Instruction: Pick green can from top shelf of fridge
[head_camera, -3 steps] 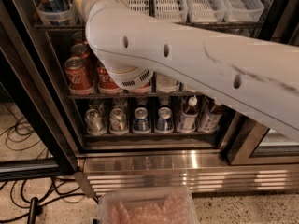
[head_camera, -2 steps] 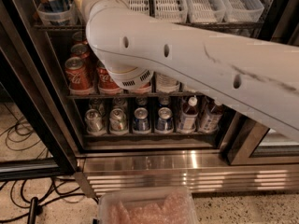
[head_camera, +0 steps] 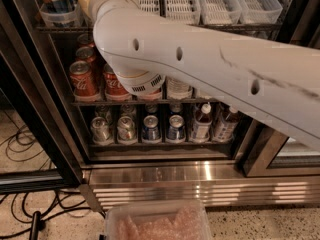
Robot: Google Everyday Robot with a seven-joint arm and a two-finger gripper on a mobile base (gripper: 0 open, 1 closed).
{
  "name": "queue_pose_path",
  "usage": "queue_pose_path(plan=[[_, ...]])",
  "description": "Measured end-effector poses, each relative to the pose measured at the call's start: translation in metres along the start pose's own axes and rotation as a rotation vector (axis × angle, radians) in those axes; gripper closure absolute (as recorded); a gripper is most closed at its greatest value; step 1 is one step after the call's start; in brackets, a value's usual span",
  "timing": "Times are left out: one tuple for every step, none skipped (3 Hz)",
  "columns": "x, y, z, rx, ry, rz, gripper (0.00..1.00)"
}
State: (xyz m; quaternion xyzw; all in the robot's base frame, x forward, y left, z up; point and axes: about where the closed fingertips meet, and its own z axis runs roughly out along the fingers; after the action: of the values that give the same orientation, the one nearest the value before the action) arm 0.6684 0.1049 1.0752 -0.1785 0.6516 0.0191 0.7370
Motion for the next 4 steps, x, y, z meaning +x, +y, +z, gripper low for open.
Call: queue_pose_path(plan=[[0.0, 0.0, 0.0, 0.0, 0.0, 0.0, 1.0], [-0.011, 0.001, -0.005, -0.024, -0.016, 0.022, 1.0], [-0.025, 0.002, -0.011, -0.066, -0.029, 0.061, 1.0], [-0.033, 0.004, -0.017, -0.118, -0.03, 0.081, 1.0]])
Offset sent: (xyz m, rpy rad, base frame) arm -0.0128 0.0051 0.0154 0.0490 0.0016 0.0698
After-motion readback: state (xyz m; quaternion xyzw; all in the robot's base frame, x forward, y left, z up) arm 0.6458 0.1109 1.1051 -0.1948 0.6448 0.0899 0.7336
